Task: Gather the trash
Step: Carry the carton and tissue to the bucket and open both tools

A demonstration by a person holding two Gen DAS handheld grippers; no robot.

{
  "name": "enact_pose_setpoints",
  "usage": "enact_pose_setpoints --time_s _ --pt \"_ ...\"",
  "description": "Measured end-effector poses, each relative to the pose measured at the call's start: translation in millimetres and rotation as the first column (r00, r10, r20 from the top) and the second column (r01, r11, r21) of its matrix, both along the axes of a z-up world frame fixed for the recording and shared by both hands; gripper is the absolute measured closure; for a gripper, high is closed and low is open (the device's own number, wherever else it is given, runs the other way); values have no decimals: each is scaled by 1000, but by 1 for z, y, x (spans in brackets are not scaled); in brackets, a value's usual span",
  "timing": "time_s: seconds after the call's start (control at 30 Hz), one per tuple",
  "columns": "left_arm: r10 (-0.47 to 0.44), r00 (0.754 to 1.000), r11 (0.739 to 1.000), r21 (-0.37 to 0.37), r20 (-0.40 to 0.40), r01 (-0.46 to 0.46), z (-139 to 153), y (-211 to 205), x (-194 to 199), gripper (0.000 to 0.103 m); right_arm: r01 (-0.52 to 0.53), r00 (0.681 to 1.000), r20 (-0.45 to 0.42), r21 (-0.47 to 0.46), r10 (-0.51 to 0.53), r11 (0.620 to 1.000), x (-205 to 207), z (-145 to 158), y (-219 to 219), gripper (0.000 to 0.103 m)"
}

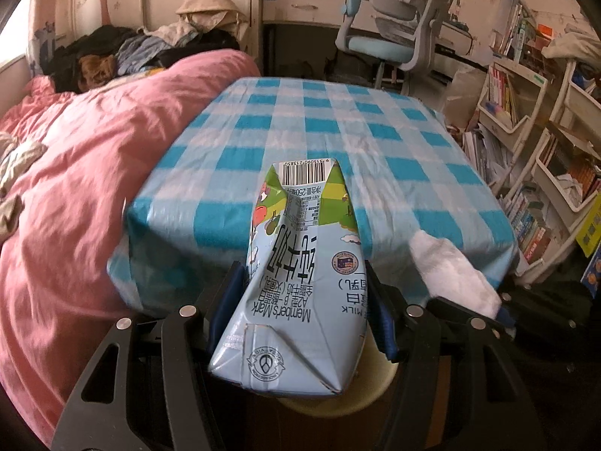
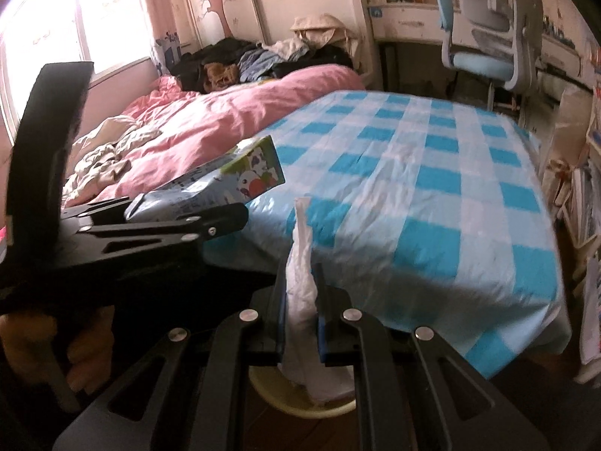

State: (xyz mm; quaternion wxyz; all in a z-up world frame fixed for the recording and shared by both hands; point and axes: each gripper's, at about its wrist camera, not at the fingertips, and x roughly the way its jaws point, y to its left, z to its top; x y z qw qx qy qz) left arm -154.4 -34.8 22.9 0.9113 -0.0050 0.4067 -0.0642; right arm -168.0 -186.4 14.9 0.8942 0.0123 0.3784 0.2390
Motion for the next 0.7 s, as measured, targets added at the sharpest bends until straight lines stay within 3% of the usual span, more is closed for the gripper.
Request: enact_pose_setpoints --time_s 0.47,0.7 --pt "-1 987 1000 0 -160 1 -39 5 -16 44 -17 993 -120 -37 12 999 1 -33 14 90" --pt "33 987 999 36 -157 -28 -51 9 -14 33 39 987 -151 -57 -48 998 5 -42 7 68"
